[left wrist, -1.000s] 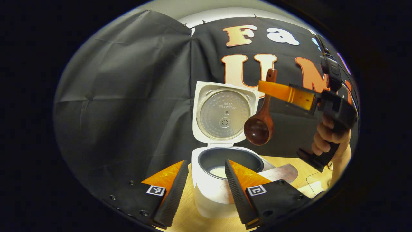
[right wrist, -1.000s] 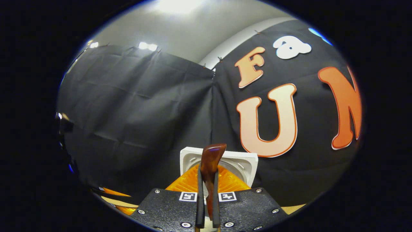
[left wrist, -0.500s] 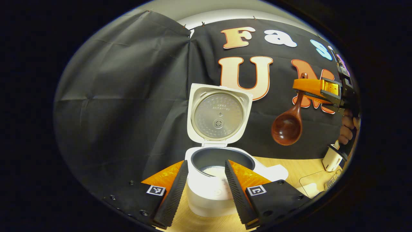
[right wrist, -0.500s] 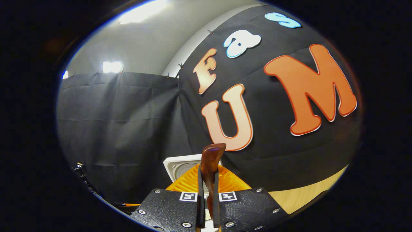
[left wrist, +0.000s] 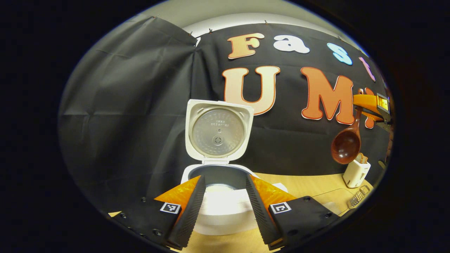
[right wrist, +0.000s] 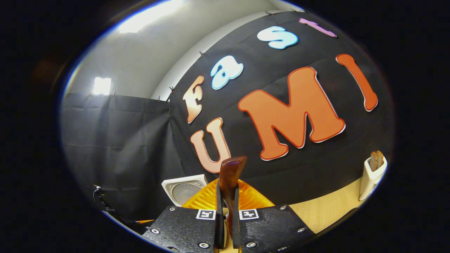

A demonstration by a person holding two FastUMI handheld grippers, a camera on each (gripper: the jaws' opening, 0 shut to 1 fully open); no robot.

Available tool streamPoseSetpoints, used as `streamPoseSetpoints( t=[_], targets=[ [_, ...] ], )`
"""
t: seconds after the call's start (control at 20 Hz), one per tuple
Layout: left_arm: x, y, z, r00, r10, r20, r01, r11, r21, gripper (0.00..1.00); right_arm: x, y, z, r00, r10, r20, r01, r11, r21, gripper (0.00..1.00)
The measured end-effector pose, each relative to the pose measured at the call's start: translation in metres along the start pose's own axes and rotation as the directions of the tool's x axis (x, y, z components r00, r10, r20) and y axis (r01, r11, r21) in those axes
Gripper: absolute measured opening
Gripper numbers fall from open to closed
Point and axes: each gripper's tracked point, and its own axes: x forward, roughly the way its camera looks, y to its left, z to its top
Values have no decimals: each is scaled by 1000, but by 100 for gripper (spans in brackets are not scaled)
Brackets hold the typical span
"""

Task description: Close the left gripper, press the button to open the rice cooker; take a wooden spoon from the chopstick holder with the right hand, scoop a spoonful of rice and pour it into the rice cooker, then put the wooden spoon back into the chopstick holder.

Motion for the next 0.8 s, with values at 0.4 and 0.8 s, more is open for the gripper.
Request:
streamPoseSetpoints(
  t=[0.4, 0.8],
  targets=[
    [-5, -37, 4, 999, -51, 10, 50, 998, 23, 77, -26, -68, 20, 972, -231, 36, 231, 973, 0, 10],
    [-1, -60, 0, 997, -71, -2, 71, 997, 8, 77, -104, -189, 11, 887, -462, 26, 461, 887, 24, 10]
  ],
)
